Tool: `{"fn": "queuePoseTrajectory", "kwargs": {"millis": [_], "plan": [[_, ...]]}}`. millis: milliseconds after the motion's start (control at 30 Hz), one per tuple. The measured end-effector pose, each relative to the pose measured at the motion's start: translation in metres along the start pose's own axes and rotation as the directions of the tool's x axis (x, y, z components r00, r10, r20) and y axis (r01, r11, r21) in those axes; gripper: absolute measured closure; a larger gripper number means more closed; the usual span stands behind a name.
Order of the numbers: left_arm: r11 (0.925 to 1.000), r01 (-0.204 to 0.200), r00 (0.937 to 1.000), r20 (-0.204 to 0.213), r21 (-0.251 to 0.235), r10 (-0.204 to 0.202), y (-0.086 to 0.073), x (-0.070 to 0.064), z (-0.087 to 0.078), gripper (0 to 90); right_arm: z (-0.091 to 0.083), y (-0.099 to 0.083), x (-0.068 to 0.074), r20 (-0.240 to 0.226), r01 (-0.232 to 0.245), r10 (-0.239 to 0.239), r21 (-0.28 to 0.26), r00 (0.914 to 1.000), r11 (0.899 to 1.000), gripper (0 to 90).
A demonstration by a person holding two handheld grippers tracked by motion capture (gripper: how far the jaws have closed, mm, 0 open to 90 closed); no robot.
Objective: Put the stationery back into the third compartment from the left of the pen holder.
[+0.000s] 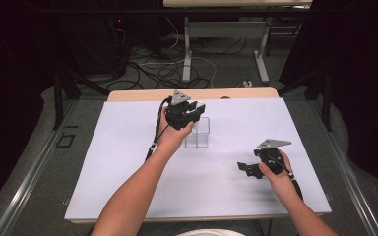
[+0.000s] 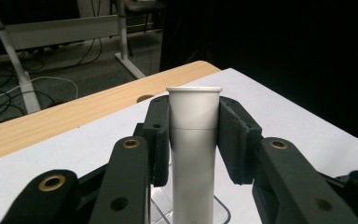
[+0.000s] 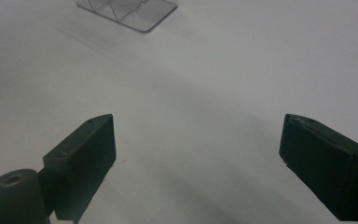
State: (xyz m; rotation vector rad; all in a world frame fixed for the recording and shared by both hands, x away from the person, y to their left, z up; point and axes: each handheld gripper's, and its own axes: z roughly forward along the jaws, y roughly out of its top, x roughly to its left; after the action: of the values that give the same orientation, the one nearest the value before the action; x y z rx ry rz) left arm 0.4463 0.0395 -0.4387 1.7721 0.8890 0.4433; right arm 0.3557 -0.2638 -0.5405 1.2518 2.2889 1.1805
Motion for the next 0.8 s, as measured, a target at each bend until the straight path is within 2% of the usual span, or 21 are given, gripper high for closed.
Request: {"fn": "queuePoseTrajectory", "kwargs": {"millis": [267,400,800], "plan": [[0.9993,0.038,0.998,-0.051,0.003,-0.038,-0.003,-0.001,0.006,67.3,0.001,0.0,0.0,-0.002,0.001,-0.001,0.002,1.0,1.0,10.5],[0.9983,0.055,0.9966,-0.061,-0.019,-0.056,-0.005,-0.002,0.008,67.3,0.001,0.0,0.0,-0.002,0.001,-0.001,0.003,1.0,1.0,10.5],[0.9989,0.042,0.9971,-0.062,-0.023,-0.043,-0.012,-0.009,0.02,67.3,0.0,-0.001,0.0,-0.002,0.007,-0.007,0.001,1.0,1.0,10.5]]}}
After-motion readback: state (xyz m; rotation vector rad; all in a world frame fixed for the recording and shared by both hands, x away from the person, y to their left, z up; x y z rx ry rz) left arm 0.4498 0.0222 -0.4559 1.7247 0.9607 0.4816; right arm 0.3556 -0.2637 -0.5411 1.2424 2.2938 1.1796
